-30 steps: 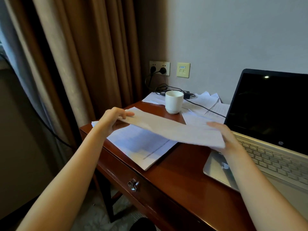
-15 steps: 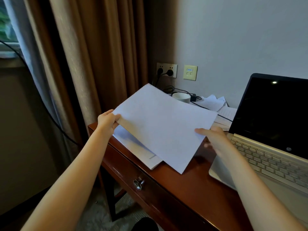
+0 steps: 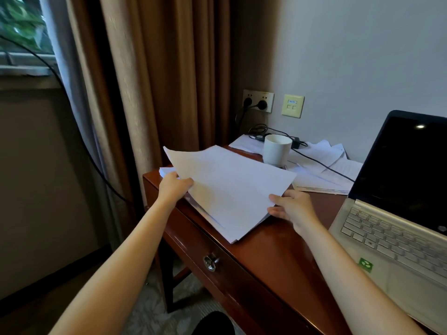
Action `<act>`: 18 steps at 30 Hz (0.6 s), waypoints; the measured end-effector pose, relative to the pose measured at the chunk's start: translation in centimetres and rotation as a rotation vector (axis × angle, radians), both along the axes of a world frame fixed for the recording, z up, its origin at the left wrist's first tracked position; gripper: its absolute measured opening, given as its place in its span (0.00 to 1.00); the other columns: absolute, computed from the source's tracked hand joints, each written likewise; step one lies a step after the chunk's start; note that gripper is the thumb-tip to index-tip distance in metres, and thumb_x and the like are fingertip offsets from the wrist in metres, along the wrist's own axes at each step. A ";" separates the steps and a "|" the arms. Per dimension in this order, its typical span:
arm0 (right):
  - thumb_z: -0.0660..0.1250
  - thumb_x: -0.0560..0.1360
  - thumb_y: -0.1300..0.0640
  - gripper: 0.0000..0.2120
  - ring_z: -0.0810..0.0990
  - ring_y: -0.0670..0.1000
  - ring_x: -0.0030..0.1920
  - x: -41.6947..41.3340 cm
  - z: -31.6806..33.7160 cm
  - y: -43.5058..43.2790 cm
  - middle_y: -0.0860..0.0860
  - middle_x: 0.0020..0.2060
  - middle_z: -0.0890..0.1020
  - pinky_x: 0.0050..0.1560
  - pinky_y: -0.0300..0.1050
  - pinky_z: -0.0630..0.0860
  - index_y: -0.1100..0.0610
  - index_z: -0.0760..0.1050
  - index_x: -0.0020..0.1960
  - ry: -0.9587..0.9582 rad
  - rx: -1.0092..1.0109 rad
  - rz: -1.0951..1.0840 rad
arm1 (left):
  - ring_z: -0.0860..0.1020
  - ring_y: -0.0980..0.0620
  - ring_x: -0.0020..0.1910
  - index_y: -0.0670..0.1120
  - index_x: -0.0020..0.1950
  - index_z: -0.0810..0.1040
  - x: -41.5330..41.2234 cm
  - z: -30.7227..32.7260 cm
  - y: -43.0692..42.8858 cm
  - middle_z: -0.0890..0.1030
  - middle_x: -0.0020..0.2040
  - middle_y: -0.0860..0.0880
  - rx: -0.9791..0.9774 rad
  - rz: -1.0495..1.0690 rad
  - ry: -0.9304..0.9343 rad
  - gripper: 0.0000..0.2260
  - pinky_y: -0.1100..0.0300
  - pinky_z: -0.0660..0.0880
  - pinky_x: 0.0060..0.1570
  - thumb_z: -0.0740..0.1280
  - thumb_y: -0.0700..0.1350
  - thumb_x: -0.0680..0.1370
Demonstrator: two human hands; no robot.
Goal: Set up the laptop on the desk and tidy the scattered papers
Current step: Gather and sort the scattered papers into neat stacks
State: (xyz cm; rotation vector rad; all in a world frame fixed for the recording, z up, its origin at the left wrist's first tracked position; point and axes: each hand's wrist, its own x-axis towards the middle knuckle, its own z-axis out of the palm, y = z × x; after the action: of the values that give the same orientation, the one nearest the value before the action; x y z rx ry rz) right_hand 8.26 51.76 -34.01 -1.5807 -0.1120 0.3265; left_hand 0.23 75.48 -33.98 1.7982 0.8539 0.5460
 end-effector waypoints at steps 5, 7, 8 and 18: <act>0.68 0.72 0.70 0.09 0.80 0.50 0.23 0.0 -0.8 0.3 0.55 0.37 0.79 0.25 0.37 0.78 0.59 0.71 0.41 -0.046 -0.105 -0.052 | 0.76 0.43 0.58 0.39 0.69 0.62 -0.1 -0.6 -0.5 0.75 0.62 0.41 0.047 0.022 0.071 0.22 0.60 0.71 0.38 0.65 0.40 0.77; 0.68 0.71 0.71 0.12 0.80 0.52 0.26 0.2 -1.1 0.3 0.55 0.40 0.78 0.25 0.39 0.79 0.59 0.69 0.45 -0.068 -0.163 -0.106 | 0.75 0.40 0.58 0.38 0.70 0.58 -0.2 -0.7 -0.6 0.74 0.62 0.39 0.104 0.034 0.096 0.25 0.57 0.72 0.44 0.64 0.40 0.77; 0.68 0.70 0.72 0.14 0.79 0.53 0.26 0.3 -1.2 0.3 0.56 0.42 0.77 0.25 0.40 0.79 0.59 0.68 0.49 -0.078 -0.190 -0.129 | 0.75 0.40 0.58 0.38 0.71 0.56 -0.3 -0.7 -0.8 0.74 0.62 0.39 0.132 0.046 0.106 0.26 0.56 0.71 0.47 0.64 0.39 0.77; 0.68 0.71 0.64 0.17 0.75 0.47 0.19 -0.2 -1.5 -0.1 0.61 0.45 0.80 0.21 0.36 0.70 0.56 0.63 0.53 -0.294 -0.501 -0.151 | 0.72 0.38 0.61 0.43 0.73 0.56 -0.3 -0.3 -1.9 0.63 0.69 0.37 0.586 0.024 0.273 0.30 0.53 0.75 0.50 0.67 0.39 0.76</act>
State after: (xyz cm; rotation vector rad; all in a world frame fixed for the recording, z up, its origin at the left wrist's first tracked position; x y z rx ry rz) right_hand 8.03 51.67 -35.50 -2.1155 -0.1436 -0.0044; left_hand -0.11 73.61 -34.28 2.4411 0.9647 0.6173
